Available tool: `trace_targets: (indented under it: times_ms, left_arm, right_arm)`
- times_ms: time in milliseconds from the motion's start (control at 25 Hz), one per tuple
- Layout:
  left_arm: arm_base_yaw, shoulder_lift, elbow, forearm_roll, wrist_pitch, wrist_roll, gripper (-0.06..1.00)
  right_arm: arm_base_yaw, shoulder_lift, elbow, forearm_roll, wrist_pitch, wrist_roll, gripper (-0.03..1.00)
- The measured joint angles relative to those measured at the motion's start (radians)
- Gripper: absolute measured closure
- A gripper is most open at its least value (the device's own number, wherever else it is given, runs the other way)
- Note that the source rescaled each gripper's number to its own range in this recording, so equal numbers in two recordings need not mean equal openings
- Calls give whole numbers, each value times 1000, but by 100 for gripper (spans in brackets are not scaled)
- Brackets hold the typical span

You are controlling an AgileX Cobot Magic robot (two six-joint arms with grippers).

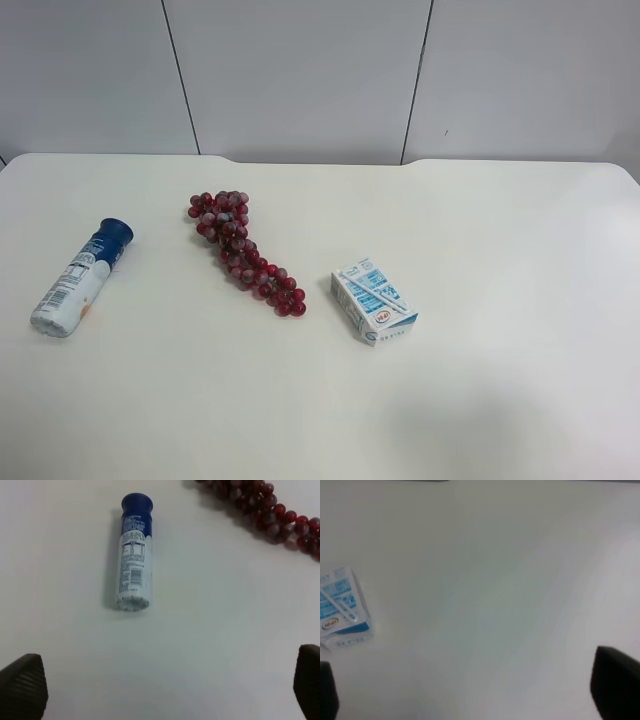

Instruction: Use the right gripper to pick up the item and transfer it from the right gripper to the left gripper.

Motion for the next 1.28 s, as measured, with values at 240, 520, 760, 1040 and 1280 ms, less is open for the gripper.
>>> trace_targets:
  times_ms: [240,520,760,1040,1280]
  left_arm:
    - [0,-99,56,1,2,-37,-5]
    - [0,-99,128,13,-44,-42,-5]
    - [0,-99,171,28,-149,-49,-6]
    - [0,-99,171,31,-158,-53,-6]
    - [0,-99,171,31,-158,-54,-6]
  right_arm:
    - [0,0,0,0,0,0,-3]
    - [0,0,0,0,0,0,-3]
    - [0,0,0,0,0,0,-3]
    - [0,0,0,0,0,0,-3]
    - [0,0,0,0,0,0,-3]
